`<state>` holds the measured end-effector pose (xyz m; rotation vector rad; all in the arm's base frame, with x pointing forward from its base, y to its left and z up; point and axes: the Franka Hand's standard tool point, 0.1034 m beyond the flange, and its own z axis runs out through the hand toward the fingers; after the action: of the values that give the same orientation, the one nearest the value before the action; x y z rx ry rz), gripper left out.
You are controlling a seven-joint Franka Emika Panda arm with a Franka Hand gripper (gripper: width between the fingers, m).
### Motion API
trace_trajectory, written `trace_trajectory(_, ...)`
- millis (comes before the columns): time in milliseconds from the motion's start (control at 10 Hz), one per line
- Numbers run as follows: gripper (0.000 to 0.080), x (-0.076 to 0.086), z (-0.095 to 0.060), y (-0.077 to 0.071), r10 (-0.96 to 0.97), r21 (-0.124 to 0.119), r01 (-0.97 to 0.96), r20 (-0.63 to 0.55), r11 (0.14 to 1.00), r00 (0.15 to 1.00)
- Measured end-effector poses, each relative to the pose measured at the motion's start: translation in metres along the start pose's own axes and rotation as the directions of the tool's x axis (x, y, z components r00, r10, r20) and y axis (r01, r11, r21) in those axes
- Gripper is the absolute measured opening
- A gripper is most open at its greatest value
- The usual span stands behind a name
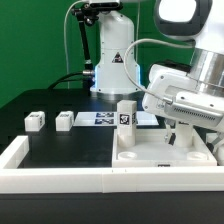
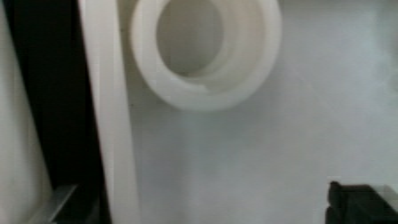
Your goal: Assemble square table
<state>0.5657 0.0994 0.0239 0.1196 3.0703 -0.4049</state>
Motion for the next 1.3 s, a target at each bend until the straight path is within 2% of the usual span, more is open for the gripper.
trace_trajectory(100,0.0639,-0.004,-0.008,-0.001,0.008,-0.002,-0.008,0.014,1.0,1.0)
trace_trajectory(300,0.0648,-0.014,-0.036,-0.008,0.043,-0.003,-0.043,0.057,0.999,0.997)
trace_trajectory(400,0.0648,-0.016,-0.045,-0.015,0.057,-0.004,-0.057,0.073,0.998,0.996)
trace_trajectory(500,0.0649,-0.017,-0.049,-0.024,0.067,-0.014,-0.066,0.084,0.998,0.994)
trace_trajectory(600,0.0649,-0.017,-0.046,-0.032,0.076,-0.035,-0.073,0.092,0.997,0.993)
trace_trajectory(700,0.0649,-0.015,-0.039,-0.038,0.068,-0.044,-0.064,0.086,0.997,0.994)
trace_trajectory(800,0.0649,-0.014,-0.033,-0.042,0.054,-0.043,-0.051,0.075,0.998,0.996)
trace_trajectory(1100,0.0649,-0.014,-0.032,-0.042,0.108,-0.045,-0.105,0.07,0.993,0.992)
trace_trajectory(1300,0.0649,-0.014,-0.032,-0.043,0.249,-0.055,-0.246,0.062,0.968,0.966)
